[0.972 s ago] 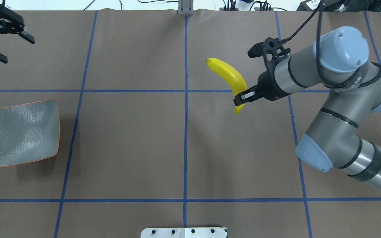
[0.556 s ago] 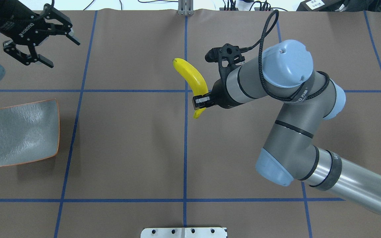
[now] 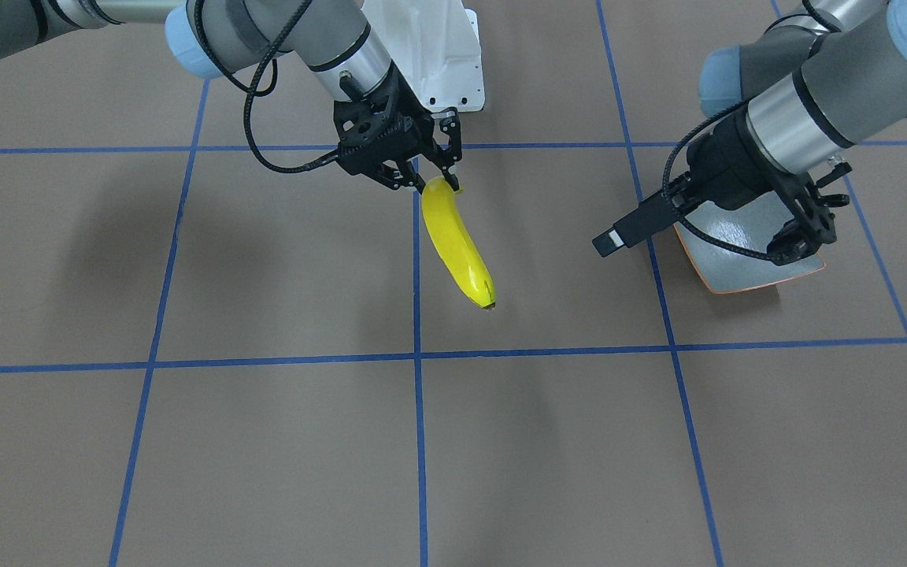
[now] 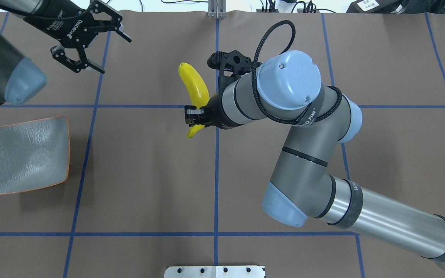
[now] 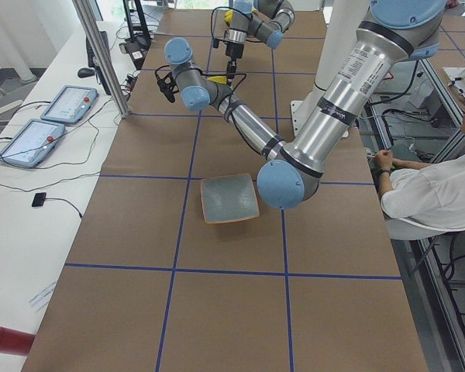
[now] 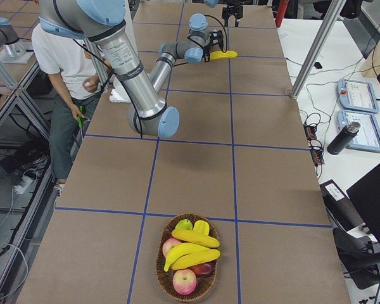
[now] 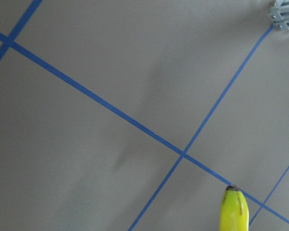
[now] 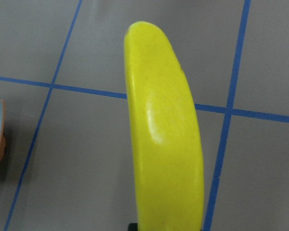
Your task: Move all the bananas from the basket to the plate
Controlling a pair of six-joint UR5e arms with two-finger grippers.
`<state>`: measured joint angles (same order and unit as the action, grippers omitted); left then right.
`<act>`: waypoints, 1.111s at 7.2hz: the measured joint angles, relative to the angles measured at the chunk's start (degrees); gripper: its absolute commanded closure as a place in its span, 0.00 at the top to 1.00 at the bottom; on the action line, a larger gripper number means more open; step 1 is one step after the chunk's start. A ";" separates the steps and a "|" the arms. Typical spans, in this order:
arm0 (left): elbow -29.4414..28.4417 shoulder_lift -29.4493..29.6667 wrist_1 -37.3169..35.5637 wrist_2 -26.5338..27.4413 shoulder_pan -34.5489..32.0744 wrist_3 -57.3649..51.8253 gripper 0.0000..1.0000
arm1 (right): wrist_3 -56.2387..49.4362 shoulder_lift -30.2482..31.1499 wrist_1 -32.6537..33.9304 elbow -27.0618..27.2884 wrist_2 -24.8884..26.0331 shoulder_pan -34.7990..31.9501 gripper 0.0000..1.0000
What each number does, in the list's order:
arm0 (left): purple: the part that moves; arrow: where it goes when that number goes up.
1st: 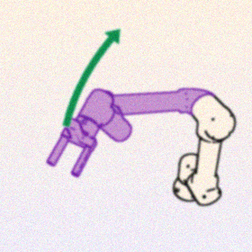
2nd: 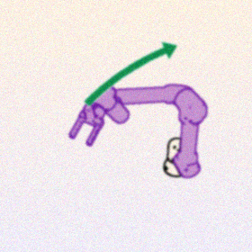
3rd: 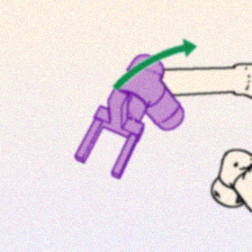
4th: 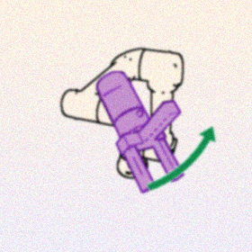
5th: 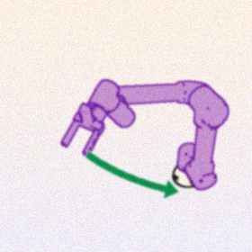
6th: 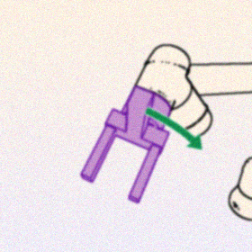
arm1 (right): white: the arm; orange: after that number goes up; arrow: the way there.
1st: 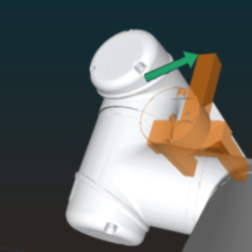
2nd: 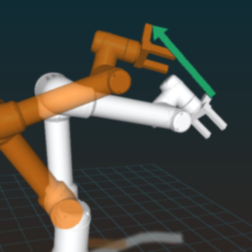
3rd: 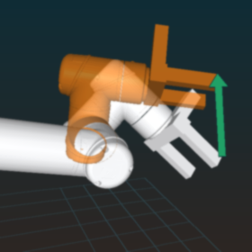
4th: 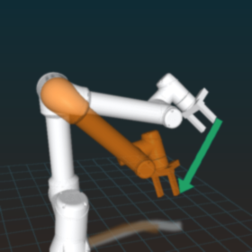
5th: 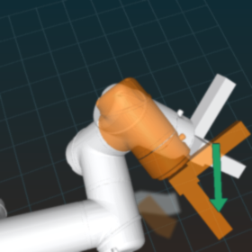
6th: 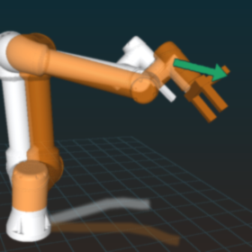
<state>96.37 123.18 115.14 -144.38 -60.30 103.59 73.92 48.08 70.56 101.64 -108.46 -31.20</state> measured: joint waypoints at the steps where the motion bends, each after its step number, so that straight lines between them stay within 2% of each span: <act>1: -0.46 1.14 0.75 2.09 1.23 1.32 1.00 | 2.22 -1.26 -0.06 -0.08 0.06 0.59 0.00; 4: -1.60 2.59 6.79 7.60 5.47 5.98 1.00 | 5.42 -3.79 -0.72 -0.35 -0.11 1.67 0.00; 6: -1.84 2.67 8.57 8.40 7.26 7.38 0.98 | 5.86 -4.05 -1.06 -0.44 -0.12 1.66 0.00; 8: -1.83 2.94 8.85 8.49 8.86 8.35 0.78 | 6.60 -4.22 -1.12 -0.47 0.10 1.60 0.00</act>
<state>94.54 126.12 123.99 -135.89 -51.44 111.93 80.52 43.87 69.44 101.17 -108.35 -29.60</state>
